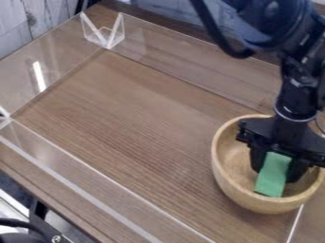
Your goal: Put green stick into wooden bowl
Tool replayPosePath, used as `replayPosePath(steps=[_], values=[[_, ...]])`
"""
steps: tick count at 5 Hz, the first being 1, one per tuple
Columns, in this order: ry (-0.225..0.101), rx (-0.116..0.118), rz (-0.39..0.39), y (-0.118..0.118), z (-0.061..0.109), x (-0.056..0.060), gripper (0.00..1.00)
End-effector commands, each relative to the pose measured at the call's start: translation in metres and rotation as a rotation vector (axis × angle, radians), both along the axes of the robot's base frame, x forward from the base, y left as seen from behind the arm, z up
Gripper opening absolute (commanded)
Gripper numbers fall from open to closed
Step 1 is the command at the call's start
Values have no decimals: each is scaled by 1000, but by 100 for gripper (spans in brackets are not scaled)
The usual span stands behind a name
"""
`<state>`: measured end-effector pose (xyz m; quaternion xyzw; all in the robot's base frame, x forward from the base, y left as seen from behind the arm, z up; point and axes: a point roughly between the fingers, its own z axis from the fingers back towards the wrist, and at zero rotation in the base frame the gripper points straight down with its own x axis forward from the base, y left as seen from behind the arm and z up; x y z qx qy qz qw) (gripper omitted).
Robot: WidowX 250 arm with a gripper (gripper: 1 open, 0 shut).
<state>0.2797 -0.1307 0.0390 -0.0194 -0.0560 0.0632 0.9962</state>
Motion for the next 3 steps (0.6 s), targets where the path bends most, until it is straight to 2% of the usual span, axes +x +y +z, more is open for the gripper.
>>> replayPosePath(steps=[1,2,3], values=[[-46,-15,-40,-17,21,5,0],[-43,-19,-5,-4,22,10,100],[-42,-25,-5,-2,20,9,100]])
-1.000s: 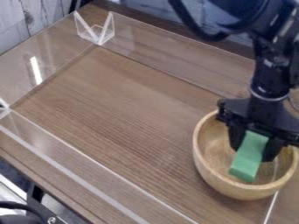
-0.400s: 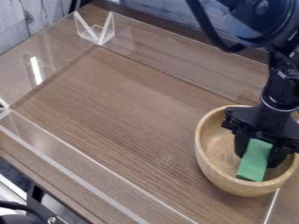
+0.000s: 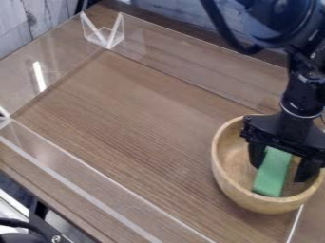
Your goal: Put green stick into wooden bowl
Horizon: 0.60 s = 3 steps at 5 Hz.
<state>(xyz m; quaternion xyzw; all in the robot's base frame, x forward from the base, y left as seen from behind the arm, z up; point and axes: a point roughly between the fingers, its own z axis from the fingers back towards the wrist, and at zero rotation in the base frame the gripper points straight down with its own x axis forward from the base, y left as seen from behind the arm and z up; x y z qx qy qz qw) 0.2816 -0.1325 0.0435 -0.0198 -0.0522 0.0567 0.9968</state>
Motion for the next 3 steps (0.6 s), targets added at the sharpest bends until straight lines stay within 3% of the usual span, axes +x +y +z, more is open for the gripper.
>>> replayPosePath(steps=[1,2,3], values=[[-60,-34,9,1,20,7,100],[-67,-44,10,3,23,6,100],[-76,-53,20,5,40,4,100]])
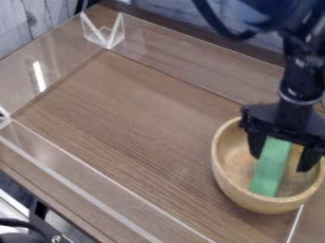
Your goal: Put green stick into wooden bowl
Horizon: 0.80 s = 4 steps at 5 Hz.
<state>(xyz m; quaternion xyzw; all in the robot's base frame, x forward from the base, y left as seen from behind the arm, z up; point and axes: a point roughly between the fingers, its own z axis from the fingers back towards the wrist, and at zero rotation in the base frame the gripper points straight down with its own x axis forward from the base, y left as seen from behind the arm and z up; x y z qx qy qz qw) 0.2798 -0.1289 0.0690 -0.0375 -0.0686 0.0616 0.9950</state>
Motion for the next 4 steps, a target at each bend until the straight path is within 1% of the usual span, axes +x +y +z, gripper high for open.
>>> replayPosePath(steps=[1,3,4], values=[[-54,-29,22,5,32,3,100],[-68,-50,6,-8,46,11,100],[-77,-55,38,0,59,14,100]])
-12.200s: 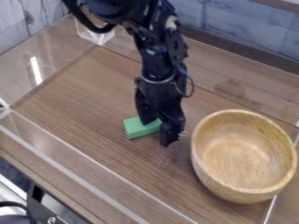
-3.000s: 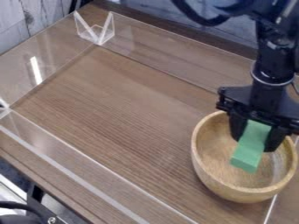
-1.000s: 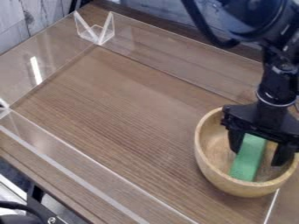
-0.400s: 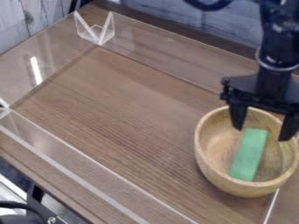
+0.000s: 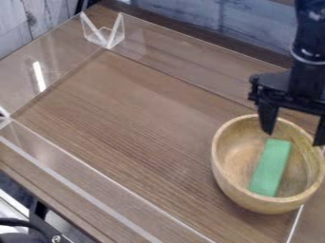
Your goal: Put green stick into wooden bowl
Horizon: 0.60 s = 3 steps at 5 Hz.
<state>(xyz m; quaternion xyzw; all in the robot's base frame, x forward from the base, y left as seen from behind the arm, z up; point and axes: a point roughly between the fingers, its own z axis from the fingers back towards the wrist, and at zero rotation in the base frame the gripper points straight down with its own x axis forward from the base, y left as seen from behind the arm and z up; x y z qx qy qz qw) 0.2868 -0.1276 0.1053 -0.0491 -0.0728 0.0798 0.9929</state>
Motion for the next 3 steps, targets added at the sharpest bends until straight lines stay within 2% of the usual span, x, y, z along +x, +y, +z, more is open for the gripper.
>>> replayPosePath(steps=[1,2,3], values=[[-78,-34,38,8,33,10,100],[-88,-41,77,14,35,14,100],[-92,-41,110,18,30,18,100]])
